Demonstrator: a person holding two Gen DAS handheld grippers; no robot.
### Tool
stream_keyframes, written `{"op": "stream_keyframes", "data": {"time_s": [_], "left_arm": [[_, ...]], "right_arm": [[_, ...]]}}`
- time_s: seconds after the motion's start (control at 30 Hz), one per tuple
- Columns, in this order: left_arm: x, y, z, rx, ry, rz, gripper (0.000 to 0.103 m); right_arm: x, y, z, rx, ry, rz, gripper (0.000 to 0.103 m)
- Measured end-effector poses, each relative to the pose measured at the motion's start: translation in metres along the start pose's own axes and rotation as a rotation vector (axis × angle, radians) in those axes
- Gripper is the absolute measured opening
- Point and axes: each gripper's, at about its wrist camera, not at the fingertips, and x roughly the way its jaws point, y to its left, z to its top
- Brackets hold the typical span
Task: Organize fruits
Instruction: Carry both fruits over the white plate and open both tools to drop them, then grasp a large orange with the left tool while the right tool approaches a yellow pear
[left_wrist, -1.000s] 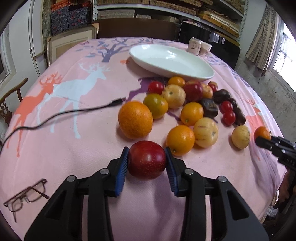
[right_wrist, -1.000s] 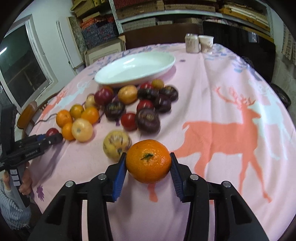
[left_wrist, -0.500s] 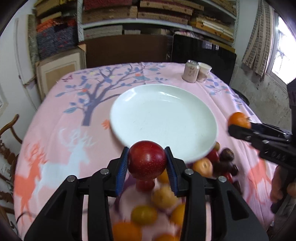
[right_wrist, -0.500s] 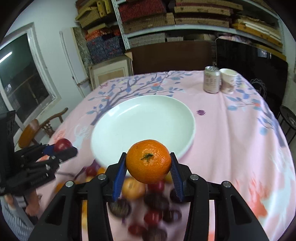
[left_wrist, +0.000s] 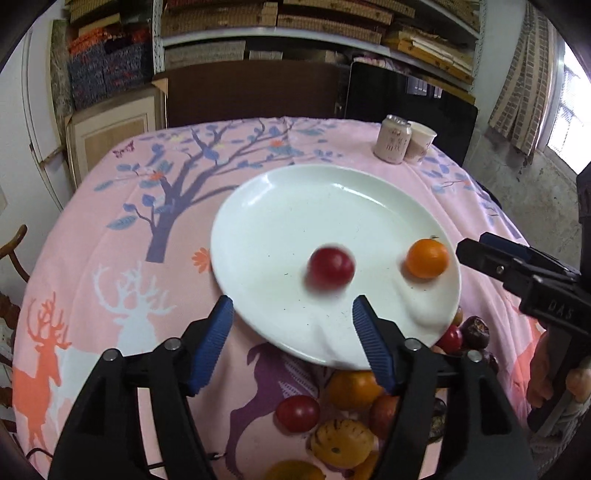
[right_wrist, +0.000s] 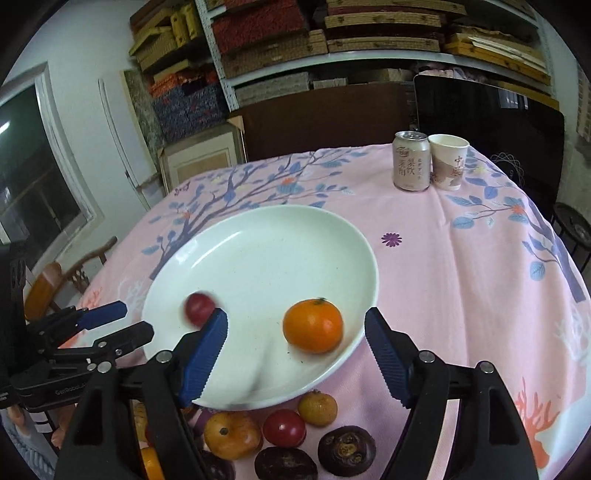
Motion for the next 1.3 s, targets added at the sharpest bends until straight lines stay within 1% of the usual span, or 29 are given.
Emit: {"op": "stream_keyframes", "data": {"time_s": [0.07, 0.13, 0.2, 0.27, 0.3, 0.37, 0.43, 0.47, 0.57, 0.6, 0.63, 0.7, 0.73, 0.77, 0.87, 1.13, 1.3], "left_arm": [[-0.014, 0.004, -0.004, -0.017, -0.028, 0.000, 0.074], [-0.028, 0.011, -0.014, -0.042, -0.056, 0.014, 0.077], [-0.039, 0.019, -0.028, -0.066, -0.068, 0.038, 0.079], [-0.049, 0.028, -0.047, -0.109, -0.067, 0.029, 0.079], [-0.053, 0.034, -0.061, -0.134, -0.065, 0.031, 0.079], [-0.060, 0.040, -0.082, -0.159, -0.056, 0.046, 0.079], [-0.070, 0.044, -0.102, -0.185, -0.060, 0.034, 0.079], [-0.074, 0.045, -0.108, -0.191, -0.068, 0.030, 0.079], [-0.087, 0.039, -0.130, -0.173, -0.088, 0.050, 0.079], [-0.090, 0.034, -0.137, -0.153, -0.094, 0.062, 0.079], [-0.093, 0.030, -0.140, -0.134, -0.102, 0.072, 0.079], [-0.097, 0.024, -0.142, -0.101, -0.120, 0.085, 0.087], [-0.096, 0.020, -0.142, -0.086, -0.121, 0.112, 0.089], [-0.094, 0.018, -0.142, -0.077, -0.116, 0.124, 0.089], [-0.087, 0.018, -0.141, -0.068, -0.082, 0.119, 0.089], [-0.083, 0.033, -0.143, -0.139, -0.038, 0.074, 0.089], [-0.082, 0.035, -0.142, -0.148, -0.038, 0.054, 0.089]], "right_arm": [[-0.010, -0.003, -0.004, 0.007, -0.028, -0.024, 0.078], [-0.020, -0.006, -0.012, 0.011, -0.049, -0.039, 0.080], [-0.034, -0.010, -0.025, 0.016, -0.078, -0.058, 0.084], [-0.049, -0.013, -0.039, 0.023, -0.112, -0.081, 0.087], [-0.058, -0.016, -0.047, 0.034, -0.131, -0.082, 0.089], [-0.069, -0.019, -0.059, 0.048, -0.150, -0.079, 0.090], [-0.078, -0.022, -0.069, 0.061, -0.161, -0.074, 0.090], [-0.084, -0.025, -0.075, 0.077, -0.167, -0.057, 0.090], [-0.093, -0.026, -0.083, 0.097, -0.185, -0.035, 0.091], [-0.096, -0.025, -0.086, 0.093, -0.190, -0.036, 0.094], [-0.097, -0.024, -0.088, 0.088, -0.192, -0.040, 0.095], [-0.098, -0.021, -0.091, 0.075, -0.190, -0.050, 0.095], [-0.097, -0.021, -0.092, 0.070, -0.184, -0.050, 0.095], [-0.097, -0.019, -0.094, 0.068, -0.180, -0.049, 0.095], [-0.094, -0.020, -0.093, 0.071, -0.170, -0.047, 0.095], [-0.089, -0.022, -0.093, 0.092, -0.141, -0.029, 0.096], [-0.088, -0.024, -0.094, 0.110, -0.132, -0.015, 0.096]]}}
